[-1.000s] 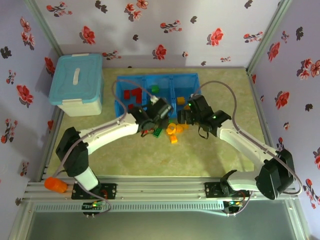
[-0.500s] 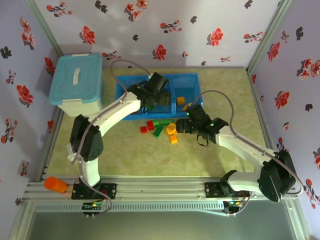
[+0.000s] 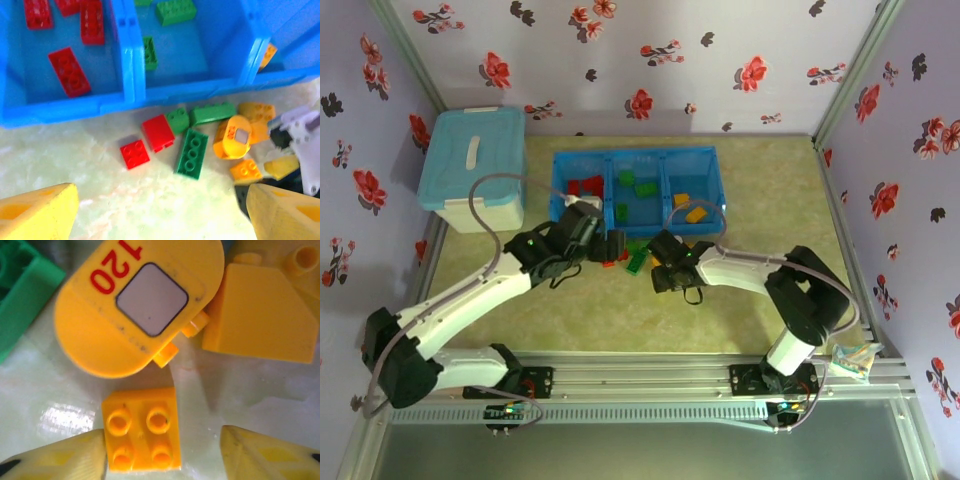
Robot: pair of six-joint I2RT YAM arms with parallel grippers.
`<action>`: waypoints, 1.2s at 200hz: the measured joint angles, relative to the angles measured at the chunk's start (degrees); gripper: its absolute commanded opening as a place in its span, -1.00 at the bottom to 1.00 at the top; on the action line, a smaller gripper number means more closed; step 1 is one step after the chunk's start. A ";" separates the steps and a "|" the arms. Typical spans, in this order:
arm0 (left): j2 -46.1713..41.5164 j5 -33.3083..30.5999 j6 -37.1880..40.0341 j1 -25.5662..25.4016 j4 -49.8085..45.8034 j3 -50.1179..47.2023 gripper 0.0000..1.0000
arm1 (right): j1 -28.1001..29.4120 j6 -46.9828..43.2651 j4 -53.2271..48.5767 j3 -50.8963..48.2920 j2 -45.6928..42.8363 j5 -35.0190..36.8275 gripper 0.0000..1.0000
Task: Sort the legos into containers by color
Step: Pick up the lego from the center of the table, then place the lego in the container.
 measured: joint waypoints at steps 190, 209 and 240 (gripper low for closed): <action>4.35 -2.97 -2.05 -13.70 6.47 -9.97 0.62 | -18.27 -13.66 -11.30 29.83 2.80 5.97 0.51; 8.63 -1.95 -1.62 -13.77 8.63 -9.38 0.61 | -19.28 -14.69 -11.21 31.58 6.14 5.92 0.81; 16.17 -0.31 0.57 -13.62 9.88 -4.68 0.61 | -19.43 -15.74 -11.43 32.35 3.56 6.19 0.82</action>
